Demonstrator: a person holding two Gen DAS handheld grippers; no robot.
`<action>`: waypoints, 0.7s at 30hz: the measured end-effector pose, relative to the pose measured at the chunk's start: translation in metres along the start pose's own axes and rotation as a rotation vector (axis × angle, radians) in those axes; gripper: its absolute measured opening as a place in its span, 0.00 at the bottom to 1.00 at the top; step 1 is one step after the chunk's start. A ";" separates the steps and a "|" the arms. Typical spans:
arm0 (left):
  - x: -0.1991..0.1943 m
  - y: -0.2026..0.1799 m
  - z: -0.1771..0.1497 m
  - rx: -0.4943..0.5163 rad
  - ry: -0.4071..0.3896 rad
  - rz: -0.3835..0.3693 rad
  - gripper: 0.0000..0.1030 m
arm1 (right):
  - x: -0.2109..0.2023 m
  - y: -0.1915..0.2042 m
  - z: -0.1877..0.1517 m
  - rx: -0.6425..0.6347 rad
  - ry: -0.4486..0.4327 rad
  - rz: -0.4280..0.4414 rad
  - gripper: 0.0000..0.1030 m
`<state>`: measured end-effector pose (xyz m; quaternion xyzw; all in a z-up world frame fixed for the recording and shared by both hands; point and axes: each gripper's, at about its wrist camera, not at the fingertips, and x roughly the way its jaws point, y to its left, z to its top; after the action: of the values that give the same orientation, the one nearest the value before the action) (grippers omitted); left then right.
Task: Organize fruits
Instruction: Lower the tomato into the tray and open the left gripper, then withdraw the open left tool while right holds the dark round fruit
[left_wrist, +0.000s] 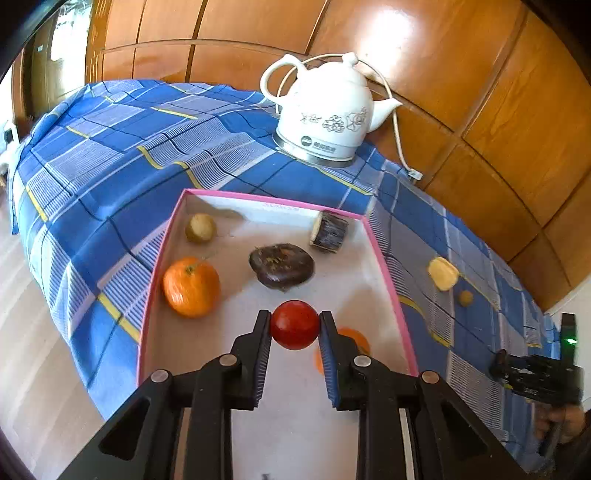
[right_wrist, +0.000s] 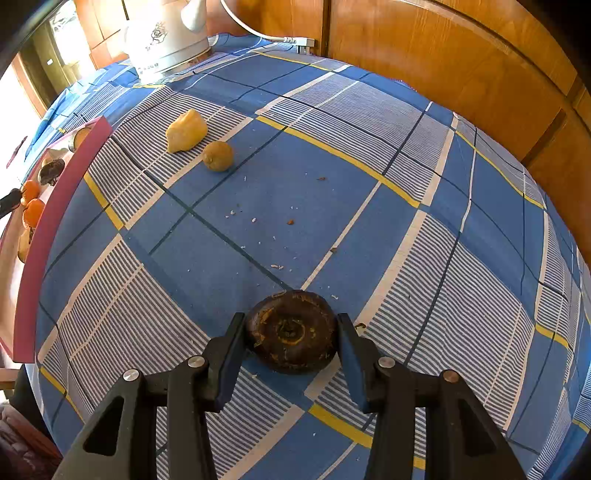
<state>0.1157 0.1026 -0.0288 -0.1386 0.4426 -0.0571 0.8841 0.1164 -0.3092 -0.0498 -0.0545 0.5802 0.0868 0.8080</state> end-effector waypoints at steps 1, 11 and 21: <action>0.004 0.002 0.001 0.002 0.007 0.009 0.25 | 0.000 0.000 0.000 0.000 0.000 0.000 0.47; -0.002 0.002 -0.012 -0.003 0.000 0.064 0.34 | 0.000 -0.001 -0.001 0.000 0.000 0.000 0.47; -0.022 -0.015 -0.047 0.057 -0.009 0.134 0.35 | -0.001 -0.002 -0.002 0.000 -0.001 -0.003 0.47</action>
<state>0.0652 0.0838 -0.0339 -0.0837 0.4450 -0.0100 0.8916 0.1147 -0.3121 -0.0500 -0.0552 0.5797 0.0855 0.8085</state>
